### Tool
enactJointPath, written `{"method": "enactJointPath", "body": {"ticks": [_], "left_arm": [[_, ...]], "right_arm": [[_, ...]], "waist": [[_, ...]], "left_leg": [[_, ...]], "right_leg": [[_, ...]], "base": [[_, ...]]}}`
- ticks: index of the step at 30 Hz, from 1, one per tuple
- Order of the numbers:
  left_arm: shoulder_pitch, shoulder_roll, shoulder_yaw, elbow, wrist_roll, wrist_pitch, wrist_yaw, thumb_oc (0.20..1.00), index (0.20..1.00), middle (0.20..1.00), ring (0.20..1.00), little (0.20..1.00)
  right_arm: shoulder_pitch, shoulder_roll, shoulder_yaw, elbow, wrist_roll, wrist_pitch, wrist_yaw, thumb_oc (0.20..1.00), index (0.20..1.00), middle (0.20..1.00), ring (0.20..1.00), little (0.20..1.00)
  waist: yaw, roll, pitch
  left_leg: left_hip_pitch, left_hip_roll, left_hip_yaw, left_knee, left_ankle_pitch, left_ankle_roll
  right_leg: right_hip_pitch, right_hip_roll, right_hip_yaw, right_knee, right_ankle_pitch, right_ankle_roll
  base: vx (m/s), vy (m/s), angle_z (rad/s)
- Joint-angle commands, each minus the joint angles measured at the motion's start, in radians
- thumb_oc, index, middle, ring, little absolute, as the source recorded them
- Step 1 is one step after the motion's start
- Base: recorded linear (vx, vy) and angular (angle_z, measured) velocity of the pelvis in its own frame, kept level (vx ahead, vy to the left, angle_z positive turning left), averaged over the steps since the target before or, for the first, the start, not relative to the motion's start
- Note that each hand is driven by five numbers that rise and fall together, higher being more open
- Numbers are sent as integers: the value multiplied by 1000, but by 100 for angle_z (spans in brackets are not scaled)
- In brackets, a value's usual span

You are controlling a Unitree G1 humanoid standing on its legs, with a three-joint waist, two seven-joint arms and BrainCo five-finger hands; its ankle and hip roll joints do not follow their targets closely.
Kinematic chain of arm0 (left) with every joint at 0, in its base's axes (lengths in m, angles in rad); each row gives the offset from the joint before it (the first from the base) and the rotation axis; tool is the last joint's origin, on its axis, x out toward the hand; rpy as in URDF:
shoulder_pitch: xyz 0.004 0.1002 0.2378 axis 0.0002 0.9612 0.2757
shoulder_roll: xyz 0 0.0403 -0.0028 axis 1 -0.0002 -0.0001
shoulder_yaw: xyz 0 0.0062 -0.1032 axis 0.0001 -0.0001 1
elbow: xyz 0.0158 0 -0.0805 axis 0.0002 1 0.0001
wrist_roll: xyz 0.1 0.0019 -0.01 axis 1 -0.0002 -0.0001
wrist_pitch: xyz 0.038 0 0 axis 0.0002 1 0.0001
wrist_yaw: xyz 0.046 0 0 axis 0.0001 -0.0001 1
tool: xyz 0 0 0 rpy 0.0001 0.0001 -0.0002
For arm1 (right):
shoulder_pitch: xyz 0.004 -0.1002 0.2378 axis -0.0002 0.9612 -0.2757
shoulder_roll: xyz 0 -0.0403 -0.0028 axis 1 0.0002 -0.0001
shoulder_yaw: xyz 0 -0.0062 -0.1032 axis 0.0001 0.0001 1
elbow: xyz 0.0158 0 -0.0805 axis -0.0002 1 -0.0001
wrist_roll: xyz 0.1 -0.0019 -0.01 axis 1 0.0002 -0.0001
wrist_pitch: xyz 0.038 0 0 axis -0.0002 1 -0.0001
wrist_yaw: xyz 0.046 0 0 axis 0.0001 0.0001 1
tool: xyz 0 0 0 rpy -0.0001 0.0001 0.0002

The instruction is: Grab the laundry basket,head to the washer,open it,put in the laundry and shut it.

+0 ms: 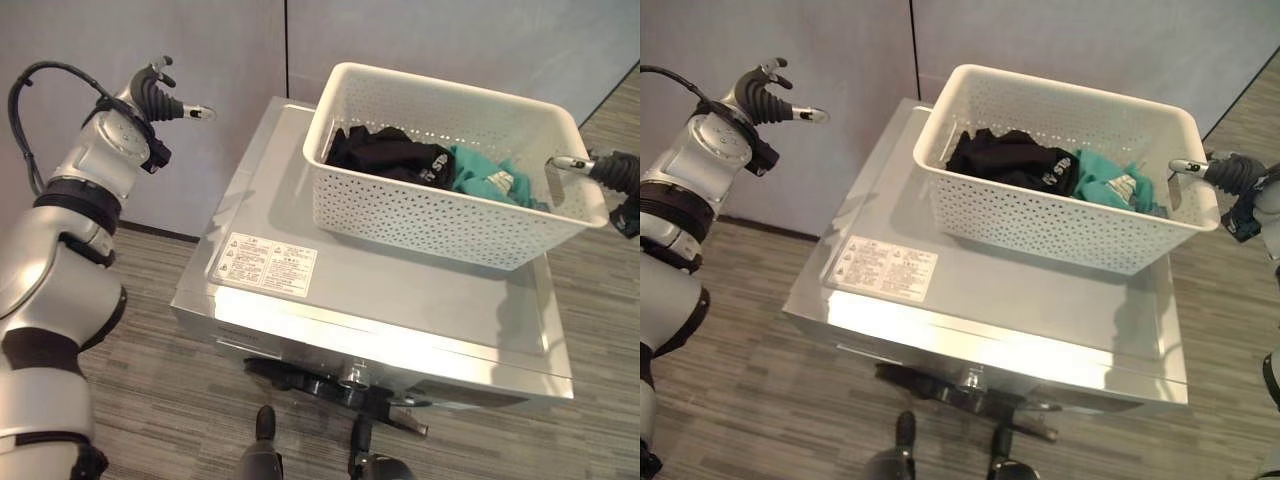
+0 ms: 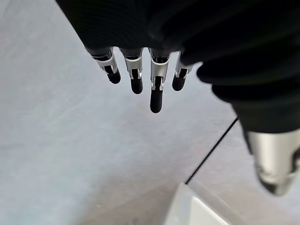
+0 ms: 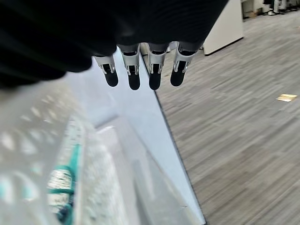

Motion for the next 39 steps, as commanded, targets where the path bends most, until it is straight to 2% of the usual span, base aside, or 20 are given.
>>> {"method": "enactJointPath", "body": {"ticks": [1,2,3,6,7,10,13,14,16,17,22,23,24,26,27,29,33,34,36,39], "left_arm": [[102,68,154,-243,-27,-82,86,1000,1000,1000,1000,1000],[102,68,154,-243,-27,-82,86,1000,1000,1000,1000,1000],[237,127,242,-396,-22,-105,91,1000,1000,1000,1000,1000],[383,164,336,-513,-29,-113,80,1000,1000,1000,1000,1000],[516,202,431,-595,-54,-129,69,1000,1000,1000,1000,1000],[649,218,529,-663,-67,-137,69,1000,1000,1000,1000,1000],[999,223,779,-819,-50,-155,51,1000,1000,1000,1000,1000],[1003,223,783,-823,-49,-154,51,1000,1000,1000,1000,1000],[1257,146,935,-913,-33,-186,46,1000,1000,1000,1000,1000],[1268,145,943,-921,-32,-185,44,1000,1000,1000,1000,1000],[1556,-142,1052,-900,-182,-215,9,1000,1000,1000,1000,1000],[1600,-265,1053,-820,-235,-216,-4,1000,1000,1000,1000,1000],[1599,-264,1051,-819,-235,-217,-4,1000,1000,1000,1000,1000],[1615,-359,1047,-686,-250,-211,-9,1000,1000,1000,1000,1000],[1612,-420,1007,-529,-231,-204,-6,1000,1000,1000,1000,1000],[1599,-431,978,-452,-212,-197,-6,1000,1000,1000,1000,1000],[1486,-460,832,-118,-37,-166,56,1000,1000,1000,1000,1000],[1448,-479,765,-22,54,-157,86,1000,1000,1000,1000,1000],[1415,-486,733,26,60,-158,106,1000,1000,1000,1000,1000],[1368,-506,685,111,67,-150,125,1000,1000,1000,1000,1000]], "right_arm": [[106,-87,-210,-41,184,-82,-96,1000,1000,1000,1000,1000],[106,-87,-210,-41,184,-82,-96,1000,1000,1000,1000,1000],[237,-111,-357,-39,213,-104,-111,1000,1000,1000,1000,1000],[373,-118,-478,-31,209,-111,-107,1000,1000,1000,1000,1000],[466,-121,-573,2,214,-112,-104,1000,1000,1000,1000,1000],[555,-111,-652,7,219,-117,-99,1000,1000,1000,1000,1000],[755,-79,-852,7,256,-141,-91,1000,1000,1000,1000,1000],[758,-78,-855,4,255,-141,-91,1000,1000,1000,1000,1000],[907,-2,-987,-29,275,-181,-100,1000,1000,1000,1000,1000],[917,0,-993,-36,274,-180,-100,1000,1000,1000,1000,1000],[1189,263,-1163,-259,286,-255,-139,1000,1000,1000,1000,1000],[1274,397,-1155,-289,266,-266,-129,1000,1000,1000,1000,1000],[1277,398,-1157,-291,266,-266,-130,1000,1000,1000,1000,1000],[1349,501,-1123,-301,201,-255,-113,1000,1000,1000,1000,1000],[1375,597,-1032,-254,171,-250,-95,1000,1000,1000,1000,1000],[1367,624,-976,-209,152,-247,-87,1000,1000,1000,1000,1000],[1275,723,-696,-107,27,-233,-108,1000,1000,1000,1000,1000],[1243,773,-592,-49,-2,-229,-116,1000,1000,1000,1000,1000],[1195,788,-549,2,5,-231,-143,1000,1000,1000,1000,1000],[1108,835,-424,66,-44,-214,-174,1000,1000,1000,1000,1000]], "waist": [[46,20,17],[46,20,17],[61,20,8],[76,18,-6],[87,15,-17],[98,15,-27],[113,15,-46],[113,15,-47],[123,13,-53],[123,13,-54],[126,11,-56],[124,11,-50],[123,12,-52],[120,8,-49],[122,1,-43],[122,-1,-39],[140,3,6],[151,13,9],[150,19,21],[143,5,43]], "left_leg": [[-5,42,26,-17,-67,-17],[-5,42,26,-17,-67,-17],[8,44,22,-21,-68,-21],[22,42,17,-24,-71,-24],[32,44,12,-23,-71,-25],[44,44,6,-23,-72,-26],[67,45,-2,-29,-74,-29],[68,45,-2,-29,-74,-29],[77,46,-9,-32,-73,-28],[78,46,-9,-33,-74,-28],[86,49,-21,-39,-67,-27],[87,55,-26,-40,-59,-30],[84,55,-28,-41,-56,-29],[77,66,-34,-38,-41,-34],[72,84,-45,-37,-19,-46],[62,96,-55,-38,-2,-51],[33,140,-101,-42,75,-88],[31,154,-112,-93,120,-107],[15,157,-114,-106,151,-117],[-8,146,-44,-1,79,-78]], "right_leg": [[86,-73,10,60,-204,77],[86,-73,10,60,-204,77],[106,-71,-2,55,-213,75],[130,-69,-12,50,-220,72],[146,-66,-19,52,-229,69],[161,-63,-25,54,-237,65],[189,-59,-36,52,-248,60],[189,-59,-36,52,-248,60],[201,-55,-39,49,-254,56],[202,-55,-39,49,-255,56],[214,-43,-36,50,-272,40],[217,-32,-33,53,-283,28],[215,-32,-34,52,-280,28],[217,-13,-28,49,-288,12],[225,17,-15,44,-302,-10],[224,36,-10,41,-308,-23],[240,108,-8,24,-333,-69],[246,126,-38,-1,-336,-77],[245,132,-58,-8,-334,-82],[205,107,-84,8,-319,-91]], "base": [[-15,-67,3],[3,-100,6],[9,-55,9],[25,-79,19],[22,-83,11],[24,-65,7],[5,-71,4],[13,-59,5],[-1,-71,5],[-4,-69,4],[-39,-83,5],[-78,-110,8],[-91,-135,14],[-109,-186,17],[-158,-291,18],[-119,-205,12],[-192,-269,13],[-177,-209,46],[-239,-151,111],[-292,-103,49]]}}
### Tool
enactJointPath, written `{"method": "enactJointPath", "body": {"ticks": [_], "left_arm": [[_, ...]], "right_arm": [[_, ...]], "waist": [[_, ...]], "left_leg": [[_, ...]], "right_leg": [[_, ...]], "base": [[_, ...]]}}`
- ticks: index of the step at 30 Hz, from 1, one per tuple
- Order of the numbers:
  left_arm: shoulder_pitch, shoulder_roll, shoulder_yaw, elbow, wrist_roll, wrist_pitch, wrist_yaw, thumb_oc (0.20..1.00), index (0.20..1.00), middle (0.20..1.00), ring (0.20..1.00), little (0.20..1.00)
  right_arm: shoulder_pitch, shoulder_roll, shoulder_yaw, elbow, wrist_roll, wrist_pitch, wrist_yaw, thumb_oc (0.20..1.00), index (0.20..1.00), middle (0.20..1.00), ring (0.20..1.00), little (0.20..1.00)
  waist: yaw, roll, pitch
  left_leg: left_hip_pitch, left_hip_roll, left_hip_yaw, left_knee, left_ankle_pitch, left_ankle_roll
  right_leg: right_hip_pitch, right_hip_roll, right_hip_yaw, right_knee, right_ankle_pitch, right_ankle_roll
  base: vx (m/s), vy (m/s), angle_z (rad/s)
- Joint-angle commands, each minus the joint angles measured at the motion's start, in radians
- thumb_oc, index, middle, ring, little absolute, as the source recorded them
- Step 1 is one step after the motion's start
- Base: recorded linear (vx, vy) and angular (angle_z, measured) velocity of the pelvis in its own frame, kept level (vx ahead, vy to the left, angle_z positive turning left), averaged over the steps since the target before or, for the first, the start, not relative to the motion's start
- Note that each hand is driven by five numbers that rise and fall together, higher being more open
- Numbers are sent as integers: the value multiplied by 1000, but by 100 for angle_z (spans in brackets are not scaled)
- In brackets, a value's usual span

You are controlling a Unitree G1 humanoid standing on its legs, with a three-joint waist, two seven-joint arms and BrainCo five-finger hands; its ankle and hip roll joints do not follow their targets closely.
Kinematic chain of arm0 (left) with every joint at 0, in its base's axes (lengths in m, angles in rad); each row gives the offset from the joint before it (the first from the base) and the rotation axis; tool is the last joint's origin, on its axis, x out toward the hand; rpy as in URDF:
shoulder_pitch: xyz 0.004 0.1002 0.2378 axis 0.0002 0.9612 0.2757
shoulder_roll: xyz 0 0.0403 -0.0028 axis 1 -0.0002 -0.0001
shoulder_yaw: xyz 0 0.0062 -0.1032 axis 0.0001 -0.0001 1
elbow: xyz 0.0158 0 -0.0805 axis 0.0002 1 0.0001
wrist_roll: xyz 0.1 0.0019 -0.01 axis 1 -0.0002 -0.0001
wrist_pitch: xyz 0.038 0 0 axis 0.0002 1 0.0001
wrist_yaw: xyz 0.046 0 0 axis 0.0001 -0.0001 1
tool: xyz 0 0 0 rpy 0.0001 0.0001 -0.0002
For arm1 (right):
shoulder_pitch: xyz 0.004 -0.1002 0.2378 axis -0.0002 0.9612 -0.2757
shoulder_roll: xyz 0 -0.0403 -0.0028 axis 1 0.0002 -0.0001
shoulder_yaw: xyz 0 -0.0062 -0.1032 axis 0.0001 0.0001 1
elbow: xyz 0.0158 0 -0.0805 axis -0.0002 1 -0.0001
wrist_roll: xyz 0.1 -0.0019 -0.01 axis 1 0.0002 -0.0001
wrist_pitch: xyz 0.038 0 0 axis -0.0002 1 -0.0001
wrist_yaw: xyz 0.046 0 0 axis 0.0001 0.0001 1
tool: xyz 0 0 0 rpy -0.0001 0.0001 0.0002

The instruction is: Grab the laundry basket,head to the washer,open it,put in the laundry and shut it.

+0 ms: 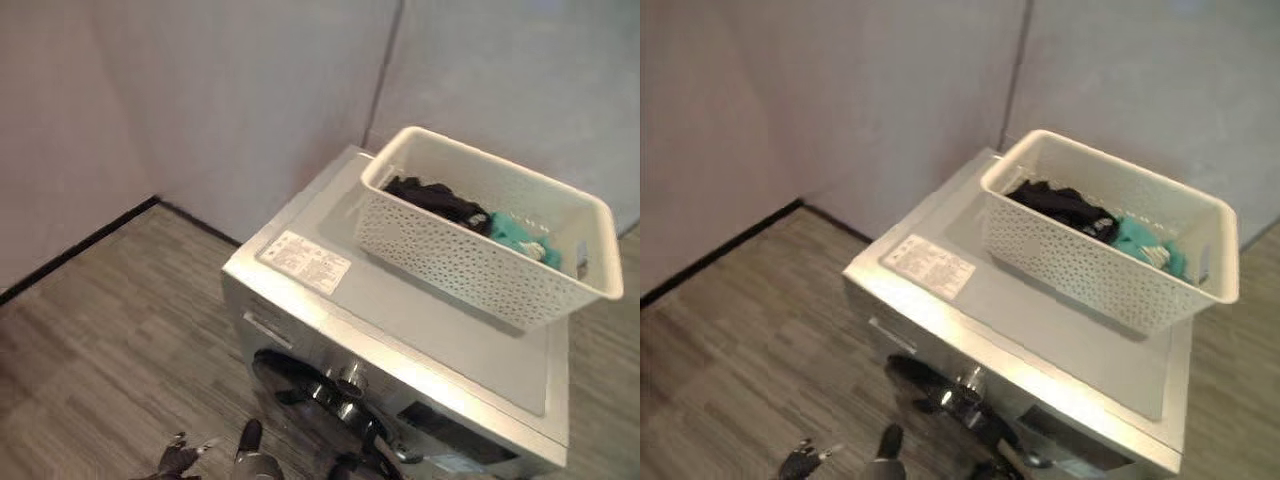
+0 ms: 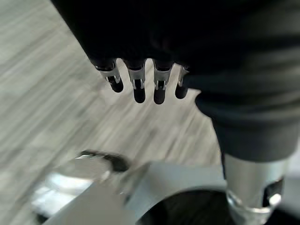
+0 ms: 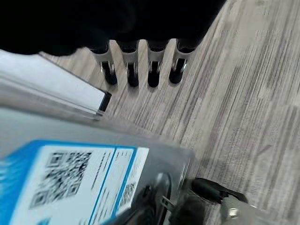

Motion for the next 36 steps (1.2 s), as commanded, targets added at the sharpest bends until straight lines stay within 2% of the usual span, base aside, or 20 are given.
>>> {"method": "enactJointPath", "body": {"ticks": [1,4,5,7,9,10,11,13,14,15,16,19,20,22,24,25,27,31,32,36], "left_arm": [[-72,39,0,-31,47,-11,44,1000,1000,1000,1000,1000],[-59,11,-14,-18,48,-11,51,1000,1000,1000,1000,1000],[-47,-8,-12,-19,44,-8,53,1000,1000,1000,1000,1000],[-46,-17,-11,-13,43,-9,56,1000,1000,1000,1000,1000],[-46,-29,-28,-24,56,-12,57,1000,1000,1000,1000,1000],[-50,-36,-37,-34,53,-13,57,1000,1000,1000,1000,1000],[-50,-36,-37,-34,53,-13,57,1000,1000,1000,1000,1000],[-69,-42,-62,-65,52,-14,54,1000,1000,1000,1000,1000],[-69,-42,-62,-65,52,-14,54,1000,1000,1000,1000,1000],[-74,-36,-75,-86,67,-15,53,1000,1000,1000,1000,1000],[-71,-28,-80,-100,76,-16,48,1000,1000,1000,1000,1000],[-62,-7,-92,-134,118,-14,37,1000,1000,1000,1000,1000],[-54,16,-90,-165,146,-16,26,1000,1000,1000,1000,1000],[-51,31,-86,-182,149,-20,22,1000,1000,1000,1000,1000],[-53,49,-78,-195,138,-25,23,1000,1000,1000,1000,1000],[-43,58,-80,-216,138,-29,12,1000,1000,1000,1000,1000],[-36,55,-73,-213,135,-32,9,1000,1000,1000,1000,1000],[-21,64,-80,-239,140,-42,-9,1000,1000,1000,1000,1000],[-28,66,-86,-246,142,-40,-20,1000,1000,1000,1000,1000],[-25,64,-83,-256,141,-43,-28,1000,1000,1000,1000,1000]], "right_arm": [[-127,45,135,-84,-151,-11,11,1000,1000,1000,1000,1000],[-165,66,185,-61,-158,-10,3,1000,1000,1000,1000,1000],[-184,81,206,-43,-177,-2,-7,1000,1000,1000,1000,1000],[-196,88,209,-33,-180,1,-13,1000,1000,1000,1000,1000],[-204,100,215,-17,-192,1,-15,1000,1000,1000,1000,1000],[-211,105,219,-17,-197,5,-13,1000,1000,1000,1000,1000],[-211,105,219,-17,-197,5,-13,1000,1000,1000,1000,1000],[-202,107,205,-52,-184,6,-20,1000,1000,1000,1000,1000],[-202,107,205,-52,-184,6,-20,1000,1000,1000,1000,1000],[-192,87,184,-129,-189,-2,-38,1000,1000,1000,1000,1000],[-186,74,173,-179,-203,-3,-45,1000,1000,1000,1000,1000],[-162,46,133,-305,-226,-3,-57,1000,1000,1000,1000,1000],[-162,21,102,-388,-248,-7,-63,1000,1000,1000,1000,1000],[-172,12,90,-411,-246,-13,-68,1000,1000,1000,1000,1000],[-184,-10,64,-488,-246,-21,-79,1000,1000,1000,1000,1000],[-166,-48,20,-563,-272,-29,-92,1000,1000,1000,1000,1000],[-161,-58,3,-583,-279,-31,-97,1000,1000,1000,1000,1000],[-192,-102,-25,-658,-322,-39,-112,1000,1000,1000,1000,1000],[-190,-125,-38,-699,-349,-45,-117,1000,1000,1000,1000,1000],[-165,-146,-59,-746,-397,-49,-114,1000,1000,1000,1000,1000]], "waist": [[16,-33,43],[4,-38,29],[-3,-27,17],[-11,-20,8],[-30,-14,-16],[-51,4,-37],[-50,4,-37],[-73,30,-48],[-73,30,-48],[-85,23,-34],[-89,21,-28],[-97,13,-12],[-104,2,7],[-105,6,15],[-107,10,30],[-100,8,25],[-97,4,12],[-70,-24,-17],[-68,-35,-24],[-71,-38,-41]], "left_leg": [[-71,-13,89,176,62,4],[-19,4,135,385,-51,10],[66,28,157,435,-81,18],[115,38,168,447,-85,15],[175,6,157,418,-78,16],[241,-36,144,325,-135,13],[243,-36,145,324,-135,14],[283,-46,192,165,-238,33],[283,-46,192,165,-238,33],[267,-95,178,136,-278,59],[265,-117,173,116,-284,70],[266,-147,186,73,-282,91],[238,-174,200,66,-256,108],[223,-174,198,64,-245,114],[191,-179,192,69,-226,122],[161,-195,158,74,-213,137],[153,-201,152,64,-205,136],[126,-206,151,56,-191,133],[106,-197,139,54,-178,120],[105,-185,119,38,-166,107]], "right_leg": [[11,-135,-17,16,-183,55],[-5,-165,-18,10,-164,60],[-22,-176,-25,17,-154,67],[-31,-183,-33,16,-143,75],[-72,-216,-56,23,-103,91],[-120,-236,-63,35,-72,115],[-119,-236,-62,35,-72,115],[-161,-280,-84,49,-36,154],[-161,-280,-84,49,-36,154],[-190,-320,-72,45,14,179],[-201,-334,-65,41,33,192],[-223,-353,-46,23,64,215],[-256,-385,-36,15,97,230],[-268,-386,-8,28,86,237],[-266,-382,71,90,51,229],[-216,-362,144,144,0,219],[-194,-365,163,138,1,217],[-159,-373,149,84,3,227],[-152,-366,139,62,-2,229],[-121,-360,97,40,-6,227]], "base": [[-115,-47,45],[-178,34,28],[-139,101,5],[-93,147,-9],[-179,290,-10],[-166,265,2],[-154,281,7],[-146,279,40],[-230,400,81],[-204,317,53],[-276,410,22],[-208,217,21],[-280,156,89],[-225,112,32],[-191,71,-16],[-139,38,19],[-65,-15,31],[-33,-79,-1],[-32,-143,-15],[28,-106,29]]}}
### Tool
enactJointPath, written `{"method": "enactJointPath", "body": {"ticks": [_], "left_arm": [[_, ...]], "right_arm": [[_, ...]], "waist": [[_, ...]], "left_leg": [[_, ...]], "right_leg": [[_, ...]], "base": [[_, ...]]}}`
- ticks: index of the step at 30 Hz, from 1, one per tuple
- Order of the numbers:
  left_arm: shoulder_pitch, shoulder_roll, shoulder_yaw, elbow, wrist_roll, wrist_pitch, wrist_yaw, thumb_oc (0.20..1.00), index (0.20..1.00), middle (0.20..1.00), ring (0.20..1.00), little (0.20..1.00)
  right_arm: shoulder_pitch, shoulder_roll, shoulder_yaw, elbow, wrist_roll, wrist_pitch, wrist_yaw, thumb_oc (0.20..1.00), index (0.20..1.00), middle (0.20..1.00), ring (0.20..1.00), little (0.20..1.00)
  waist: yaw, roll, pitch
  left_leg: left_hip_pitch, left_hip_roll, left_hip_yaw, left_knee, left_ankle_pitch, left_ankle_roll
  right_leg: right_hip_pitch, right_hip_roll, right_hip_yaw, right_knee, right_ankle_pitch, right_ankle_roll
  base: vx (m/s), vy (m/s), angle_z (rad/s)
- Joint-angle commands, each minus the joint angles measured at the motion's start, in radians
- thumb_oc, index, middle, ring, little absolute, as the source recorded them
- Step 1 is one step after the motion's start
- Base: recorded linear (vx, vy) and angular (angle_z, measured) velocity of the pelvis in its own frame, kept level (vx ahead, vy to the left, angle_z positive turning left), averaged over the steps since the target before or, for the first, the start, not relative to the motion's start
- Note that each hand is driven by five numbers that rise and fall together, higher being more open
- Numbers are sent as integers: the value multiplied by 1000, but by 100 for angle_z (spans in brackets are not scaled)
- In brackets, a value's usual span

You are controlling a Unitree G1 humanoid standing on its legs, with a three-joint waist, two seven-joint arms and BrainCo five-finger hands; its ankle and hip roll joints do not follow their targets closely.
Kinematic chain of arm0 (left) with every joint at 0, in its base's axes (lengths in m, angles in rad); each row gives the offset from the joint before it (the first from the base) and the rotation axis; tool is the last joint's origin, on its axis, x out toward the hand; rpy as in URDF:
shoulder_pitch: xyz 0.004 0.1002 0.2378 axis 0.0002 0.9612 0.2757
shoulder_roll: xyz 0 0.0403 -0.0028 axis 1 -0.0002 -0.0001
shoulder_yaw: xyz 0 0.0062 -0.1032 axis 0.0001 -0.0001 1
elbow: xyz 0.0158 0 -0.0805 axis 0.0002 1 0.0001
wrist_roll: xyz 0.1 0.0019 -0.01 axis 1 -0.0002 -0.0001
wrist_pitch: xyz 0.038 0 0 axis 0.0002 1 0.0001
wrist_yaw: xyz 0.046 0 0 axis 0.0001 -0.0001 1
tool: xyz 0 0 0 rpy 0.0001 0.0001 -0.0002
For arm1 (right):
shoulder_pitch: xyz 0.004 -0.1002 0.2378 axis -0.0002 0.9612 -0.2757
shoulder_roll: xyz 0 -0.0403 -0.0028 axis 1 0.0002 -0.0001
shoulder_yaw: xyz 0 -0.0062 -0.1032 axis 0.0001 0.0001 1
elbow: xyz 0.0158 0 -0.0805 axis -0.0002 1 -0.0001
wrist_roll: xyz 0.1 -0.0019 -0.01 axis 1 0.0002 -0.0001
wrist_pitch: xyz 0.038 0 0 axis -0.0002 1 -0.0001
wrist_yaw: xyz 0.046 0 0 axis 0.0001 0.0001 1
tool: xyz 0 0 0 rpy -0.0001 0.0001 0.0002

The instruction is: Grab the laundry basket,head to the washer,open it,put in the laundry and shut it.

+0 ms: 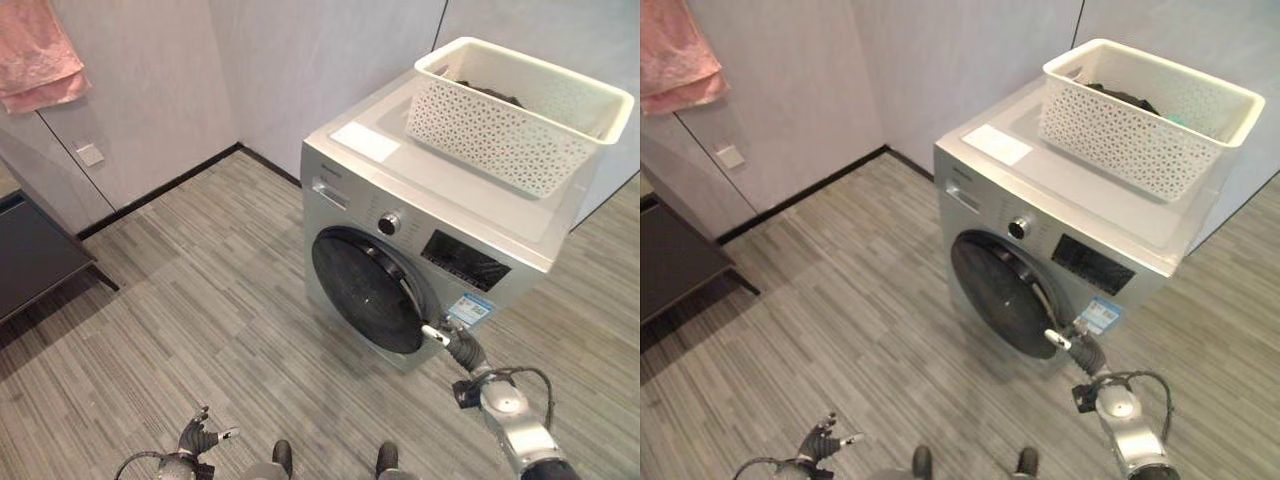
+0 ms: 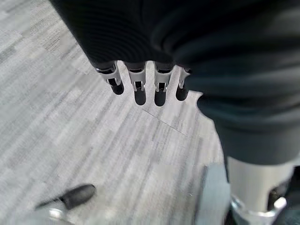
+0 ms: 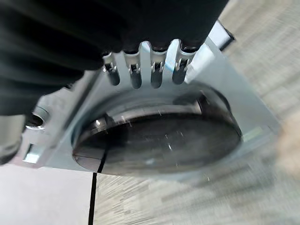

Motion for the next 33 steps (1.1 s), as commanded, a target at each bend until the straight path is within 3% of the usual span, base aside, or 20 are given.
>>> {"method": "enactJointPath", "body": {"ticks": [1,7,19,24,33], "left_arm": [[-30,26,-2,-25,21,-39,-17,1000,1000,1000,1000,1000],[-6,24,-2,-32,27,-37,-28,1000,1000,1000,1000,1000],[-27,19,-26,-19,3,-34,-4,1000,1000,1000,1000,1000],[-46,20,-48,-43,-32,-45,9,1000,1000,1000,1000,1000],[-82,26,-74,-133,-154,-86,33,1000,1000,1000,1000,1000]], "right_arm": [[-24,-56,-60,-76,-84,-49,-28,1000,1000,1000,1000,1000],[-71,-80,-21,-48,-218,-21,-39,1000,1000,1000,1000,1000],[-250,-21,121,131,-205,2,-75,1000,1000,1000,1000,1000],[-365,-1,177,227,-163,-4,-105,1000,1000,1000,1000,1000],[-618,-90,251,399,-150,-2,-164,1000,1000,1000,1000,1000]], "waist": [[9,-25,-32],[24,-24,-38],[67,-20,7],[84,-7,49],[104,38,125]], "left_leg": [[-42,29,-49,50,-119,-9],[-22,45,-62,31,-110,-16],[-41,52,-86,8,-79,-23],[-89,48,-94,7,-58,-25],[-197,33,-99,0,-5,-39]], "right_leg": [[-47,-47,-3,82,-117,5],[-18,-26,-16,62,-135,-8],[-21,-14,-32,41,-130,-17],[-61,-18,-36,42,-118,-20],[-160,-33,-33,44,-87,-19]], "base": [[23,-53,33],[33,-42,11],[-15,-9,7],[-93,9,10],[-69,14,5]]}}
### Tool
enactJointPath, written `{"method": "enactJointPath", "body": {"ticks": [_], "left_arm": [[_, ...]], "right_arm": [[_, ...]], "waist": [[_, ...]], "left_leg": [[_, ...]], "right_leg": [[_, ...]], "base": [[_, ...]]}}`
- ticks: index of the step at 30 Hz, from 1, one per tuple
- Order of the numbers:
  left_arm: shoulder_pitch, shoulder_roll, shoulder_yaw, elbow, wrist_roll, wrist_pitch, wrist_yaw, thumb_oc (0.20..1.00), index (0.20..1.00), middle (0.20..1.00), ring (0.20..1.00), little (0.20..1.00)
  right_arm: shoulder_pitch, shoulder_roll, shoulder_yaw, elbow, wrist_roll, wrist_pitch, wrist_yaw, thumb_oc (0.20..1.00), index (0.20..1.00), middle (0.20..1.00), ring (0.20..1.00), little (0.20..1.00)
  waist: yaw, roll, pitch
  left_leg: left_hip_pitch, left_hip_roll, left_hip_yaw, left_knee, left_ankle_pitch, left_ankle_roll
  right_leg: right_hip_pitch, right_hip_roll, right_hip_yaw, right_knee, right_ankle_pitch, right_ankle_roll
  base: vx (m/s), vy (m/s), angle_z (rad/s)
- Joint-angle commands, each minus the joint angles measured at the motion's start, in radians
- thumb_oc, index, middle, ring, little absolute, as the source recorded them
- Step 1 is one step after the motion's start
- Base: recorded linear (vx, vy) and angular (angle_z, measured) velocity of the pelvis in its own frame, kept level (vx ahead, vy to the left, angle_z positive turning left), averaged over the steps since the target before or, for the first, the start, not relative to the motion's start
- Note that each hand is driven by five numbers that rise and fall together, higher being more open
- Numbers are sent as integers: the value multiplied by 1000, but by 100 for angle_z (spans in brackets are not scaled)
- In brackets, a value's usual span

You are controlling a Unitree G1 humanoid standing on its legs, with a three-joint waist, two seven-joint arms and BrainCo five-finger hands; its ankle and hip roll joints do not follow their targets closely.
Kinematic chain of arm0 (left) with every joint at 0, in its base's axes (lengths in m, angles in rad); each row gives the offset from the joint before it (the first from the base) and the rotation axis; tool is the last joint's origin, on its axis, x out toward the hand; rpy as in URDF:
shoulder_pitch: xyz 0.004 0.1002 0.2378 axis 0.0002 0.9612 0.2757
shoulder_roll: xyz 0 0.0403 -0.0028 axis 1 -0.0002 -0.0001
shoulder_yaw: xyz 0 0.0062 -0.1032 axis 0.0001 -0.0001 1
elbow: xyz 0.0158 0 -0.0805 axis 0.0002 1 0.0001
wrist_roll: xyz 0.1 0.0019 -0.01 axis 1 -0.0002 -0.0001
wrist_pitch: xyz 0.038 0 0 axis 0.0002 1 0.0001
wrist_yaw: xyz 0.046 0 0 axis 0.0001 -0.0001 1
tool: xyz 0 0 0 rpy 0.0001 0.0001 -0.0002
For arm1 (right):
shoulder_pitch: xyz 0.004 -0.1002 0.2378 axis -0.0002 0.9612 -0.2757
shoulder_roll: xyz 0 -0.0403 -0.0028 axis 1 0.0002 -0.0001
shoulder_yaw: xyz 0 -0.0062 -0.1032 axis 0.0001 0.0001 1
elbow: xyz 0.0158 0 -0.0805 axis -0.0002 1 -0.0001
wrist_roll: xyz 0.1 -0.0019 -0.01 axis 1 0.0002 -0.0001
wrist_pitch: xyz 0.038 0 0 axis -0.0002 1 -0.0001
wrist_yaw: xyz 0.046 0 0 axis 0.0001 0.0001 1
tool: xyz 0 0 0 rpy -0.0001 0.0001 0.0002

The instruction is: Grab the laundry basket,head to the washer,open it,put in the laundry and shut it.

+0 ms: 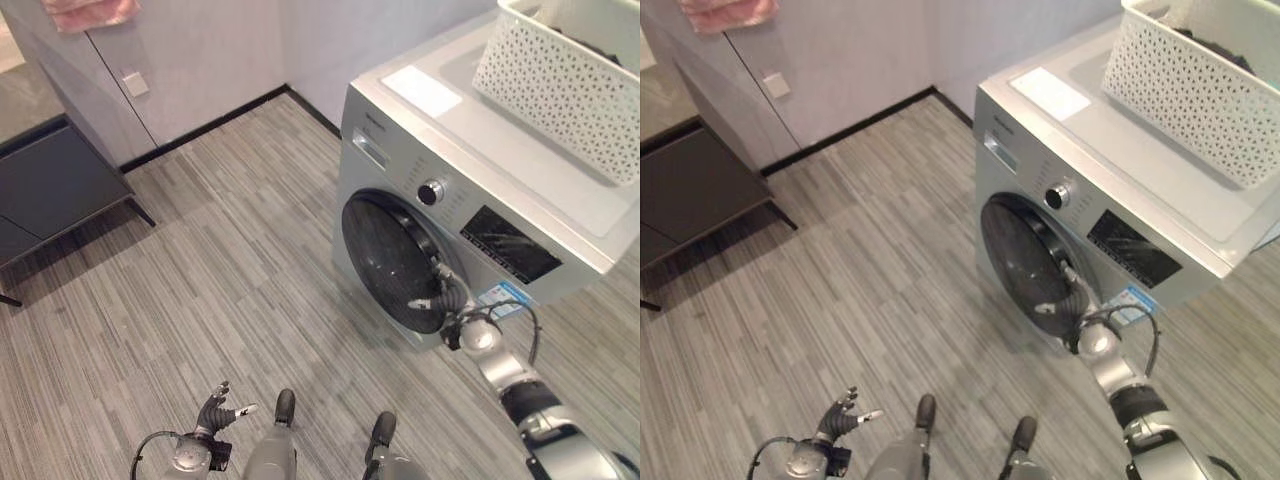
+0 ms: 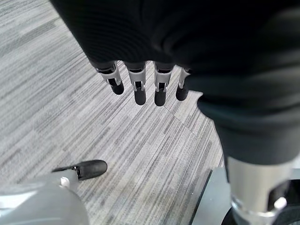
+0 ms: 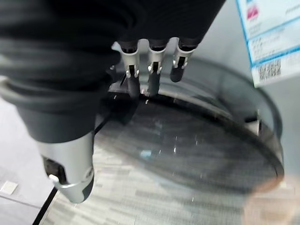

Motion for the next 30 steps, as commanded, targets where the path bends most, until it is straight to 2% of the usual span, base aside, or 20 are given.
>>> {"method": "enactJointPath", "body": {"ticks": [1,4,7,10,12,15,16,18,19,20,22,23,25,26,28,30], "left_arm": [[-60,43,-40,-49,-61,-60,27,1000,1000,1000,1000,1000],[-71,49,-53,-73,-86,-71,27,1000,1000,1000,1000,1000],[-74,46,-54,-65,-100,-74,28,1000,1000,1000,1000,1000],[-76,43,-58,-62,-105,-76,32,1000,1000,1000,1000,1000],[-95,31,-82,-45,-111,-76,40,1000,1000,1000,1000,1000],[-107,25,-92,-43,-114,-77,44,1000,1000,1000,1000,1000],[-115,21,-97,-37,-115,-75,46,1000,1000,1000,1000,1000],[-142,2,-120,-9,-105,-65,58,1000,1000,1000,1000,1000],[-156,-12,-138,18,-84,-51,68,1000,1000,1000,1000,1000],[-156,-12,-138,18,-84,-51,68,1000,1000,1000,1000,1000],[-161,-22,-163,38,-50,-35,78,1000,1000,1000,1000,1000],[-174,-39,-184,89,-21,-9,94,1000,1000,1000,1000,1000],[-195,-52,-206,130,13,7,125,1000,1000,1000,1000,1000],[-196,-52,-206,130,13,7,125,1000,1000,1000,1000,1000],[-207,-57,-216,162,33,15,147,1000,1000,1000,1000,1000],[-208,-47,-214,159,50,15,164,1000,1000,1000,1000,1000]], "right_arm": [[-130,-51,47,43,40,-30,-20,1000,1000,1000,1000,1000],[-229,-138,83,94,16,-26,-23,1000,1000,1000,1000,1000],[-286,-180,91,136,11,-22,-35,1000,1000,1000,1000,1000],[-309,-184,105,153,17,-23,-36,1000,1000,1000,1000,1000],[-360,-123,137,261,45,-27,-43,1000,1000,1000,1000,1000],[-380,-76,165,292,53,-26,-34,1000,1000,1000,1000,1000],[-383,-37,170,298,65,-26,-30,1000,1000,1000,1000,1000],[-375,99,183,299,108,-25,-34,1000,1000,1000,1000,1000],[-337,235,200,272,158,-27,-23,1000,1000,1000,1000,1000],[-337,235,200,272,158,-27,-23,1000,1000,1000,1000,1000],[-310,357,229,257,206,-31,-10,1000,1000,1000,1000,1000],[-297,481,254,254,303,-43,8,1000,1000,1000,1000,1000],[-285,590,276,274,429,-61,26,1000,1000,1000,1000,1000],[-286,590,276,274,429,-61,26,1000,1000,1000,1000,1000],[-286,659,307,283,496,-72,50,1000,1000,1000,1000,1000],[-280,671,351,272,485,-71,55,1000,1000,1000,1000,1000]], "waist": [[38,-26,32],[41,-8,51],[35,-3,55],[34,-4,59],[45,1,67],[51,6,71],[54,8,74],[57,8,72],[59,6,70],[58,5,68],[61,0,64],[72,-4,62],[86,-4,59],[86,-5,57],[103,-5,57],[111,-7,52]], "left_leg": [[-49,-23,13,46,-111,14],[-88,-26,10,30,-83,-2],[-104,-23,16,13,-71,-8],[-114,-20,18,12,-68,-8],[-124,-18,26,13,-66,-6],[-128,-16,30,11,-63,-7],[-126,-13,32,10,-64,-8],[-129,-11,33,7,-60,-9],[-122,-5,37,7,-63,-10],[-126,-6,36,6,-61,-10],[-118,-2,37,6,-63,-10],[-104,5,39,7,-68,-10],[-94,9,39,8,-71,-12],[-97,8,39,8,-69,-12],[-87,15,40,10,-73,-17],[-84,18,38,10,-70,-22]], "right_leg": [[-57,-98,72,51,-111,33],[-83,-97,69,36,-101,35],[-98,-95,70,20,-91,37],[-110,-92,77,18,-88,37],[-128,-89,88,13,-83,39],[-134,-89,90,9,-80,40],[-133,-87,91,8,-80,40],[-138,-84,89,8,-81,38],[-133,-80,91,8,-85,35],[-136,-81,90,8,-84,35],[-130,-78,90,8,-86,33],[-118,-74,91,8,-89,30],[-108,-71,89,8,-91,29],[-111,-72,88,8,-90,29],[-99,-71,82,8,-94,29],[-92,-72,73,8,-97,28]], "base": [[-60,-6,3],[-39,-8,7],[-8,-7,9],[-6,-7,9],[0,0,0],[-5,1,-8],[1,-7,-20],[9,-8,-17],[10,-5,-9],[14,-12,-8],[17,-12,-12],[19,-16,-15],[6,-7,-23],[1,-4,-19],[4,-19,0],[3,-21,8]]}}
